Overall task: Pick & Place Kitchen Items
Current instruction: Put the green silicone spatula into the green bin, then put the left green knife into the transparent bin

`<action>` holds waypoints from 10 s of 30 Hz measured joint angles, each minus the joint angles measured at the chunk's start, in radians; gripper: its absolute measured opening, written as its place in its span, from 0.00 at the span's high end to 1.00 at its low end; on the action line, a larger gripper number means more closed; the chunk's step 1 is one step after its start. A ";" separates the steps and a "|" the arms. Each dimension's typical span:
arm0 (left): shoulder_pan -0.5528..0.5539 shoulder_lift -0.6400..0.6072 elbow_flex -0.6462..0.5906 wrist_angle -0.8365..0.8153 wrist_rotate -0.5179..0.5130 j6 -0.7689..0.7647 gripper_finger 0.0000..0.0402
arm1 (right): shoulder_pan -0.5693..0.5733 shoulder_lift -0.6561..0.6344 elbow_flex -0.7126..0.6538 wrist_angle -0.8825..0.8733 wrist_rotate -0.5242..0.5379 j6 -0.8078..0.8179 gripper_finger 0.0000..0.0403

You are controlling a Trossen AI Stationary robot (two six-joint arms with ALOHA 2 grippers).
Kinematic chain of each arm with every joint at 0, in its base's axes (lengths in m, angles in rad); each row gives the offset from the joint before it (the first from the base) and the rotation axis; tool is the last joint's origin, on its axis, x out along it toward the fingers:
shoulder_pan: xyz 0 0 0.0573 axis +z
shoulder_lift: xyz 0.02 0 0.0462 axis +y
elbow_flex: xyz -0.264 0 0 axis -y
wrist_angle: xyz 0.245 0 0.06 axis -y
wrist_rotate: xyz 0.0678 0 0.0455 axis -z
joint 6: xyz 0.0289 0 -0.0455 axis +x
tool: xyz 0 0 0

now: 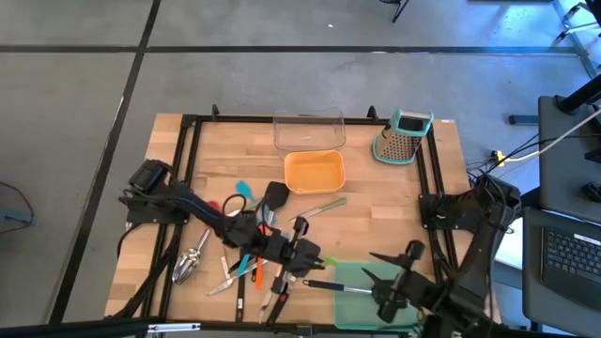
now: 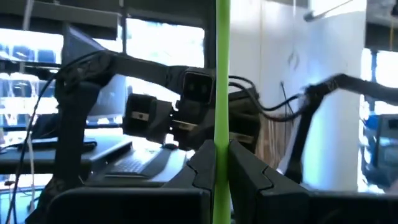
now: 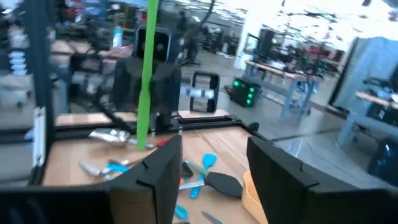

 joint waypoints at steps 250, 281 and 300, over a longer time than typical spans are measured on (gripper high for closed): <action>-0.253 -0.170 0.129 -0.910 -0.640 0.090 0.62 | -0.547 -0.050 -0.225 0.812 -1.474 -1.078 0.75; 0.116 -0.968 -0.715 -0.677 -0.390 -0.164 0.64 | -0.840 -0.452 -0.784 1.374 -1.687 -1.206 0.75; 0.189 -1.005 -0.713 -1.109 -0.295 -0.737 0.64 | -1.167 -0.446 -0.783 1.427 -2.157 -1.231 0.75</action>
